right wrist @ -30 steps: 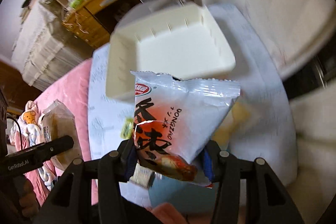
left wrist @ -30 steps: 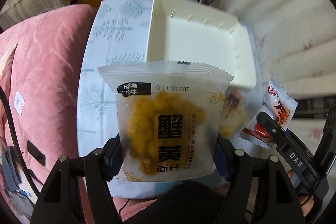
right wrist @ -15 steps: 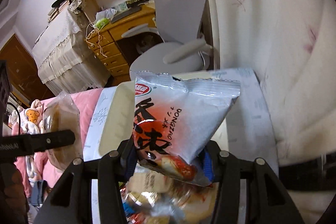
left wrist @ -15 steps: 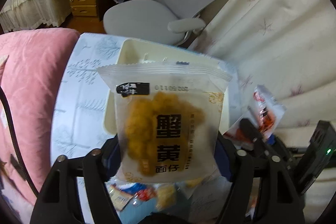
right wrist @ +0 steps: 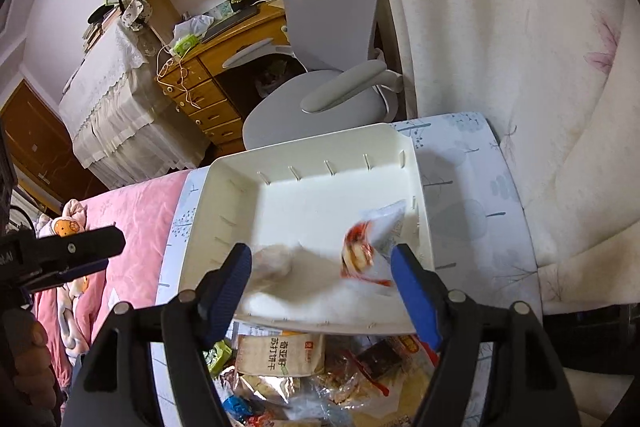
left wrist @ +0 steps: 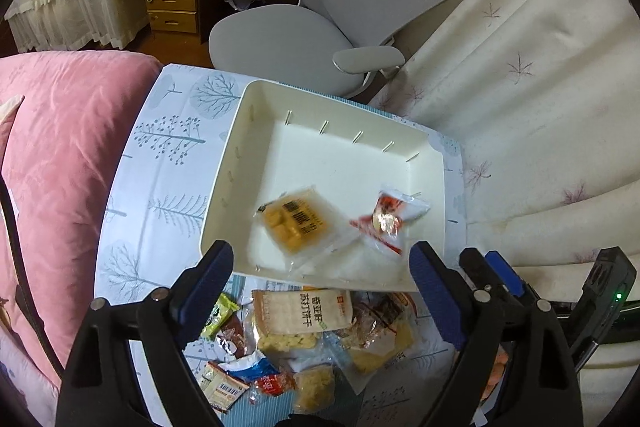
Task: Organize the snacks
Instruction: 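Withdraw both grippers from the tray back toward the snack pile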
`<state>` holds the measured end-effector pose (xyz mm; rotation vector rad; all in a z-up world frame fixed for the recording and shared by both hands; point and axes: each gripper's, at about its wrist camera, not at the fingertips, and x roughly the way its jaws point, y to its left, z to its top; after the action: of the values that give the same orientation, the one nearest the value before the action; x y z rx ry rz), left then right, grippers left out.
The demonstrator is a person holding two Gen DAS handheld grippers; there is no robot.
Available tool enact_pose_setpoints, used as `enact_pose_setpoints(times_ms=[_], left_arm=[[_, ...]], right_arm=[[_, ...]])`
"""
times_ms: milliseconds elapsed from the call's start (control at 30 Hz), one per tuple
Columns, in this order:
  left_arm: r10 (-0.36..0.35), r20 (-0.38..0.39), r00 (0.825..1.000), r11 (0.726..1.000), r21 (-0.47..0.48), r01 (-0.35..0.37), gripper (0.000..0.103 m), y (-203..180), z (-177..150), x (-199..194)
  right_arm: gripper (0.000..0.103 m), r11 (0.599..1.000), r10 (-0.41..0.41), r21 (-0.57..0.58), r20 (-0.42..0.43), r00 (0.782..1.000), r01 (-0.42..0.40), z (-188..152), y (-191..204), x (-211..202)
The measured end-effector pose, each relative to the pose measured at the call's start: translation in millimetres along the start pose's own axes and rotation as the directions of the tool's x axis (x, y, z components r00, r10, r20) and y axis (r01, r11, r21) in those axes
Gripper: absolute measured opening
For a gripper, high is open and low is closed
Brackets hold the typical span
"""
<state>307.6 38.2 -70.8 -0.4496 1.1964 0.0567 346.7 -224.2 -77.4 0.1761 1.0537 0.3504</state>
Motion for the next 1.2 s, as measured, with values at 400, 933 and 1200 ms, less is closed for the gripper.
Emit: enact_pose_setpoints(times_ms=[400,933,1200], left_arm=[[-0.061,0.016,0.998,0.996,0.073,0.059,0.089,21,-54,-41],[-0.149,0.083,0.985,0.962,0.243,0.125,0.089,78,-181,-110],[-0.151,0.026,0.988,0.95,0.279,0.138,0.089,92,-238,-104]], right_arm=[[0.073,0.996,-0.042,0.078,0.064,0.997,0.037,-41,10,-51],[0.073,0.988,-0.083,0.139,0.167,0.982,0.06,-169,50,-125],[0.073,0.989,-0.121,0.105,0.159,0.98,0.105,-229,59,-140]])
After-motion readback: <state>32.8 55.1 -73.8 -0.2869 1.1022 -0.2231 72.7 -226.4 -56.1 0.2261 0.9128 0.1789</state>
